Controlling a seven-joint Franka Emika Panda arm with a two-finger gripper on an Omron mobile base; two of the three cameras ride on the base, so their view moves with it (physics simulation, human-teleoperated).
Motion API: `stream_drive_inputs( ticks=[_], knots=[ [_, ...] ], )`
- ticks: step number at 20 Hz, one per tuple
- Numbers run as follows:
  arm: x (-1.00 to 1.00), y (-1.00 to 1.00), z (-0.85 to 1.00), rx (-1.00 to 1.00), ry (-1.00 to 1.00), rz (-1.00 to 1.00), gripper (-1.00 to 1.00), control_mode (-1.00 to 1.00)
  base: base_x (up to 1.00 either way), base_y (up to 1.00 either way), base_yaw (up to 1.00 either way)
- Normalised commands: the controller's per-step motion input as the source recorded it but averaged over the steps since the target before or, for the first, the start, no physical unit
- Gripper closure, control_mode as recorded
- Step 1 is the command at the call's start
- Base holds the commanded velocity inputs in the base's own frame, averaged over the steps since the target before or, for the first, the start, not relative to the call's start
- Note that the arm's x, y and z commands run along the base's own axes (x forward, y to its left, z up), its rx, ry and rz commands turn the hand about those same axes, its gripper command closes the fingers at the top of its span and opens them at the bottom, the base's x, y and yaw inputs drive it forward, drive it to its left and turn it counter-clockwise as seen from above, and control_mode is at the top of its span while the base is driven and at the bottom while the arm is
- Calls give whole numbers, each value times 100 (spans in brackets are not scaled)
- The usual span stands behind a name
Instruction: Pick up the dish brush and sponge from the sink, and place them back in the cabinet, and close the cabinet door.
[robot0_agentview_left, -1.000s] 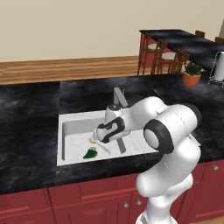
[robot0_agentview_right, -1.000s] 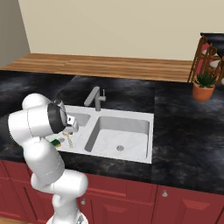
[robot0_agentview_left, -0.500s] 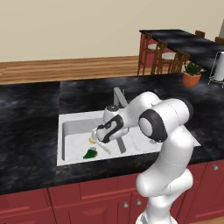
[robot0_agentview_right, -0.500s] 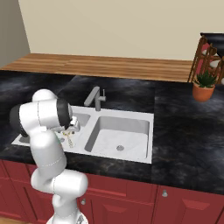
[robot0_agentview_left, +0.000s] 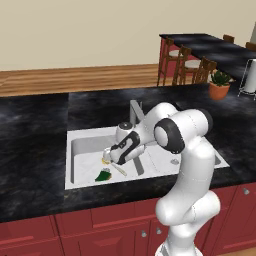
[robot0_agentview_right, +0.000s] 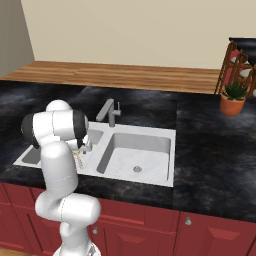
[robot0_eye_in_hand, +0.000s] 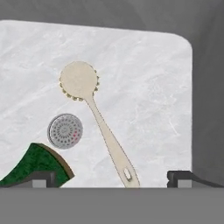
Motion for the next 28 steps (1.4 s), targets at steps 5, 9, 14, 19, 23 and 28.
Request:
stream_drive_inputs(
  ticks=[5, 9, 14, 19, 23, 28],
  knots=[
    [19, 4, -22, 0, 0, 0, -100, -100, 0, 0, 0],
    [9, 1, -18, 0, 0, 0, -100, -100, 0, 0, 0],
    [1, 0, -17, 0, 0, 0, -100, -100, 0, 0, 0],
    [0, 0, -9, 0, 0, 1, -100, -100, 0, 0, 0],
    [0, 0, -9, 0, 0, 1, -100, -100, 0, 0, 0],
    [0, 0, -9, 0, 0, 1, -100, -100, 0, 0, 0]
  ],
)
